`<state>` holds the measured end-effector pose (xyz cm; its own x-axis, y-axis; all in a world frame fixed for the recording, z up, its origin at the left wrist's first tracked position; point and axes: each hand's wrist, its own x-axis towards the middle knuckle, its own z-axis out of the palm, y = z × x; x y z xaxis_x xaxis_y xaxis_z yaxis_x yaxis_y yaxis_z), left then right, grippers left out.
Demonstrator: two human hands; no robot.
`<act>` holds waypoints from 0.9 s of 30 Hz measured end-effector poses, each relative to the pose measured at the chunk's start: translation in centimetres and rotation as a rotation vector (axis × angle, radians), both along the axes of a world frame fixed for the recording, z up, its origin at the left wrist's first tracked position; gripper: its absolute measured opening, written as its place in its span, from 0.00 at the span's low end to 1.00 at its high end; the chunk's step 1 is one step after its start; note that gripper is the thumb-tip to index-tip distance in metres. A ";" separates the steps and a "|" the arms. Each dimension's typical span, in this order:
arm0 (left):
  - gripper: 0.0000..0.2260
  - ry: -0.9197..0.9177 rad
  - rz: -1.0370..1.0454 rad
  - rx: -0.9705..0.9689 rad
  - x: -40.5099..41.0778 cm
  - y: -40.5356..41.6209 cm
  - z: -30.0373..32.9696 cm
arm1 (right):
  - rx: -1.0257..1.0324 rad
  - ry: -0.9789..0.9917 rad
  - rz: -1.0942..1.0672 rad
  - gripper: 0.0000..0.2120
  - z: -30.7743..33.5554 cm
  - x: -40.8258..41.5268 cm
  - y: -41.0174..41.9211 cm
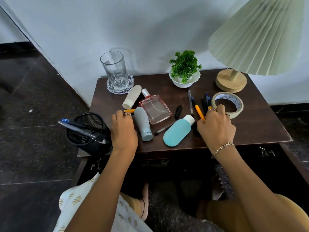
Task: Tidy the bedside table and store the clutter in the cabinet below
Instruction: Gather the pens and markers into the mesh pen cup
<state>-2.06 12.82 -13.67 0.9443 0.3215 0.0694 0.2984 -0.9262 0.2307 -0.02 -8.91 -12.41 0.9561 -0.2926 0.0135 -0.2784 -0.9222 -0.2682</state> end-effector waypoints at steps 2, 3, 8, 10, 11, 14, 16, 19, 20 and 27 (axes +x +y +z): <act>0.14 0.006 0.011 0.018 0.2 0.0 0.0 | -0.017 -0.038 -0.002 0.10 0.3 0.0 -0.1; 0.14 0.011 0.013 0.030 0.3 0.0 -0.1 | -0.008 -0.058 -0.005 0.10 0.4 0.0 -0.2; 0.15 0.022 0.005 0.068 0.4 0.0 -0.1 | 0.166 -0.149 -0.049 0.09 1.3 -0.4 -0.7; 0.15 0.015 0.007 0.055 0.3 -0.1 0.0 | 0.254 -0.175 -0.070 0.09 1.6 -0.7 -0.9; 0.15 0.006 0.009 0.046 0.3 -0.1 0.0 | 0.317 -0.190 -0.075 0.09 1.7 -0.9 -1.0; 0.14 -0.042 0.018 0.006 0.1 -0.5 0.4 | 0.549 -0.203 -0.075 0.09 2.1 -1.6 -1.2; 0.16 -0.087 0.012 -0.013 -0.4 -0.9 1.1 | 0.659 -0.160 -0.061 0.08 2.7 -2.3 -1.2; 0.17 -0.275 -0.057 -0.124 -1.3 -1.3 2.6 | 0.783 -0.086 0.031 0.04 3.7 -3.7 -0.6; 0.16 -0.352 -0.071 -0.228 -1.4 -1.3 3.0 | 0.815 -0.062 0.070 0.03 4.0 -4.3 -0.3; 0.09 -0.331 0.216 -1.621 0.0 -2.2 4.2 | 0.813 0.005 0.340 0.09 4.5 -8.6 2.3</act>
<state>-2.09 10.63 -9.43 0.8894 0.3691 -0.2697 0.1265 0.3681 0.9211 -8.57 -6.56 -7.92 0.9928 0.0903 -0.0793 -0.0265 -0.4792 -0.8773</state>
